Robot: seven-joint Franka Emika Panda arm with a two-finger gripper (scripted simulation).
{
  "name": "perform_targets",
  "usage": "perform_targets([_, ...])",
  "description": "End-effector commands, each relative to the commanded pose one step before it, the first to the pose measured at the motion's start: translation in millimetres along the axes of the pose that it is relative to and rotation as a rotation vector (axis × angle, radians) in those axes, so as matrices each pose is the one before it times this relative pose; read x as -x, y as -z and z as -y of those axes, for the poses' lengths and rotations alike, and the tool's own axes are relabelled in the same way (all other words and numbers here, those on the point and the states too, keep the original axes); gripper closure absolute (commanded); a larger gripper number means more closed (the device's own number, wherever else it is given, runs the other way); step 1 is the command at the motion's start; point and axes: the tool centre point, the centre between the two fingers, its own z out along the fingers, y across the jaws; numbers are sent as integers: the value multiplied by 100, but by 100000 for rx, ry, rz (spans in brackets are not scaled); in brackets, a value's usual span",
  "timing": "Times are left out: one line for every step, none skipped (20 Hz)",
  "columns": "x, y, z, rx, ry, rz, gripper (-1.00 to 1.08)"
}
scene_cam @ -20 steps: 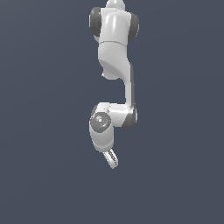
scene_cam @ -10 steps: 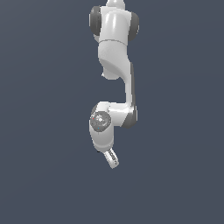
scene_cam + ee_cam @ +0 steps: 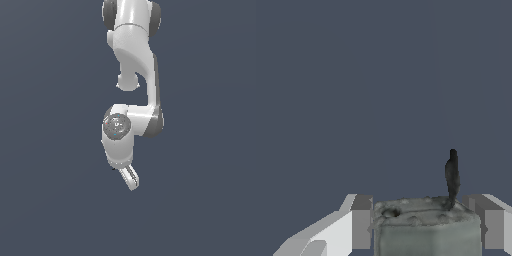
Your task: Pick up the object and move it to a goal position.
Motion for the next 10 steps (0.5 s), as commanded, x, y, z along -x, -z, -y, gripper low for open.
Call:
perform_targets([174,2592,444,-107,-26,-82,108])
perform_targets([81,1076,187,0,0,0,108])
perform_targets([79,1083,190,0,0,0,108])
perform_targets([77,1083,192,0,0,0,108])
perform_targets([60,1084,182,24,-36,-54,108])
perform_targets([71,1069,194,0,0,0,108])
perform_targets([68,1059,195,0,0,0,108])
perform_targets([64,1045,196,0,0,0,108])
perform_targets([61,1030,197,0,0,0,108])
perform_targets([73,1028,204,22,5,-65,108])
